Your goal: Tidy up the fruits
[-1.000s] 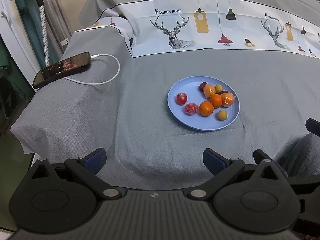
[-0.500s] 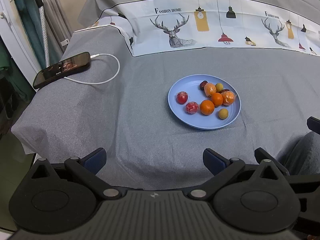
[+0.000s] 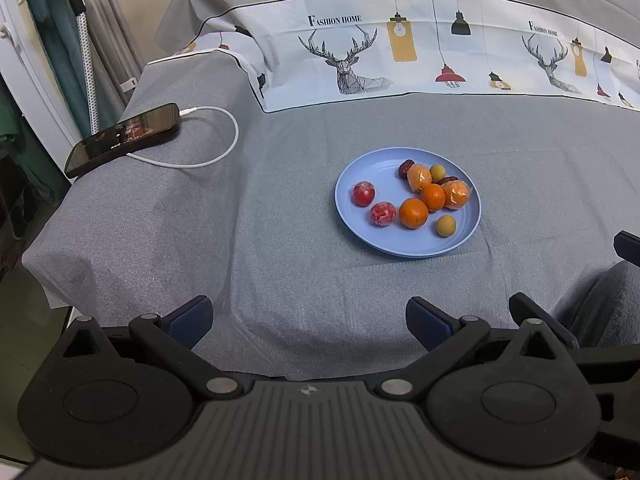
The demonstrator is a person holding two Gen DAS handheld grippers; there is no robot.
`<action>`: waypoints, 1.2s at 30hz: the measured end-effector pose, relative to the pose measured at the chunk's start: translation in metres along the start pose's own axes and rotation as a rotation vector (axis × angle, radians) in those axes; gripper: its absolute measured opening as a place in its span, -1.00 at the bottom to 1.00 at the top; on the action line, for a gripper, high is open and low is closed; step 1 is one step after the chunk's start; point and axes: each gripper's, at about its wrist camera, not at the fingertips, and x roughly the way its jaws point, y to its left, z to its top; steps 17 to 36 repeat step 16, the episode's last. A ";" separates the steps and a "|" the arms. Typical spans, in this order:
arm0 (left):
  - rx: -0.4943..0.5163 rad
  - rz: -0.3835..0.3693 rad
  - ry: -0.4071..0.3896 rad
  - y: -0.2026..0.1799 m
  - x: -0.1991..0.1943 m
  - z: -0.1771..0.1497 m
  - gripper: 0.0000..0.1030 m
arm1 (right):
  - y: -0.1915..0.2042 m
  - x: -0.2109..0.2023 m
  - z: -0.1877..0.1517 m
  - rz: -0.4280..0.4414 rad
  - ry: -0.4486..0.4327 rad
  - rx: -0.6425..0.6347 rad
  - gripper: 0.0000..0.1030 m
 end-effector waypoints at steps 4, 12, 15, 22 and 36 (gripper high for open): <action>-0.003 -0.001 -0.004 0.000 0.000 -0.001 0.99 | 0.000 0.000 0.000 0.000 0.000 -0.001 0.98; -0.007 -0.012 0.001 -0.001 0.000 -0.002 0.99 | -0.001 0.000 0.000 -0.001 0.000 0.003 0.98; -0.006 -0.009 -0.005 -0.002 -0.001 -0.002 0.99 | -0.001 0.000 0.000 -0.001 0.000 0.004 0.98; -0.007 -0.012 -0.002 -0.002 -0.001 -0.002 0.99 | -0.001 0.000 0.000 0.000 0.000 0.005 0.98; -0.007 -0.012 -0.002 -0.002 -0.001 -0.002 0.99 | -0.001 0.000 0.000 0.000 0.000 0.005 0.98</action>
